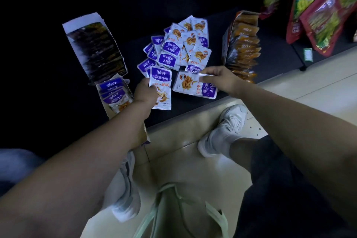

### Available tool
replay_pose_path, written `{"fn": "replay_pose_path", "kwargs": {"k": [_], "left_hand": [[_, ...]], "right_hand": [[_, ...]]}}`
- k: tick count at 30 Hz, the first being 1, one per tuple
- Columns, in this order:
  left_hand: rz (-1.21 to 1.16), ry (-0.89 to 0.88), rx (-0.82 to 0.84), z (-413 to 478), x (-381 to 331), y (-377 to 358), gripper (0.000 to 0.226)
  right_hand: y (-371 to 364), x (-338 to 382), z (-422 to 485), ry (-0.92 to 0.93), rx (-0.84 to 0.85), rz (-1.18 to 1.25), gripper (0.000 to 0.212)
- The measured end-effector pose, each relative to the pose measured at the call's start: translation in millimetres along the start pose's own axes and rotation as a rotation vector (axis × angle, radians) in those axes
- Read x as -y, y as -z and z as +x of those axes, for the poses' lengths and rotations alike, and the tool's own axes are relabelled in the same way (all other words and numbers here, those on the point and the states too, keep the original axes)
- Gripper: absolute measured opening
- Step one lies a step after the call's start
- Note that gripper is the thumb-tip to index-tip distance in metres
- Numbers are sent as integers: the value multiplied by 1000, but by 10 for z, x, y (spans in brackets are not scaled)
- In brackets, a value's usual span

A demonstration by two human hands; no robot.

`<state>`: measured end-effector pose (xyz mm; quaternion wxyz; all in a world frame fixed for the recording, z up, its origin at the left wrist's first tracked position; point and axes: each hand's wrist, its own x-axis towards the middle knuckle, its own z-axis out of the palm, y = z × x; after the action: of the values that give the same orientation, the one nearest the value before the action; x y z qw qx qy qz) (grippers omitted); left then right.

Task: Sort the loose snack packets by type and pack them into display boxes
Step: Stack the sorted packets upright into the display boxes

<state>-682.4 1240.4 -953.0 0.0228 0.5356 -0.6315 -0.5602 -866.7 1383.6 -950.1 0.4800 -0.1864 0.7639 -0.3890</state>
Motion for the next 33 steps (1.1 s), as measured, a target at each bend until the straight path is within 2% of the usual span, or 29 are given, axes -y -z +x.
{"fn": "replay_pose_path", "kwargs": {"k": [4, 6, 8, 10, 14, 17, 19, 21, 24, 26, 29, 31, 33], "left_hand": [[-2, -37, -34, -150, -95, 147, 28], [19, -31, 40, -250, -134, 219, 26], [30, 10, 180, -399, -182, 275, 21], [63, 19, 269, -526, -192, 326, 20], [33, -37, 329, -741, -139, 485, 28], [-34, -68, 377, -817, -15, 637, 28], [-67, -30, 305, -817, 77, 747, 23], [-142, 16, 181, -794, 161, 839, 19], [-313, 62, 108, -800, 280, 925, 31], [-299, 63, 163, -824, 337, 960, 32], [-139, 27, 193, -806, 432, 1016, 33], [44, -10, 83, -758, 498, 1082, 30], [204, -24, -102, -706, 558, 1169, 32]], "right_hand": [[97, 174, -226, 33, 83, -45, 15], [50, 281, -343, -15, 228, -165, 24], [-87, 429, -472, -9, 332, -327, 23], [-269, 553, -543, 59, 294, -404, 26], [-609, 712, -595, 146, 173, -461, 49], [-833, 769, -622, 235, 76, -429, 61], [-948, 783, -631, 232, 16, -311, 70], [-1035, 785, -668, 101, 85, -155, 69], [-1204, 713, -711, -94, 348, 43, 32], [-1371, 640, -684, -69, 359, 104, 22], [-1563, 603, -621, -16, 254, 80, 23], [-1637, 627, -545, 36, 207, 54, 28], [-1703, 679, -447, 78, 150, 59, 31]]}}
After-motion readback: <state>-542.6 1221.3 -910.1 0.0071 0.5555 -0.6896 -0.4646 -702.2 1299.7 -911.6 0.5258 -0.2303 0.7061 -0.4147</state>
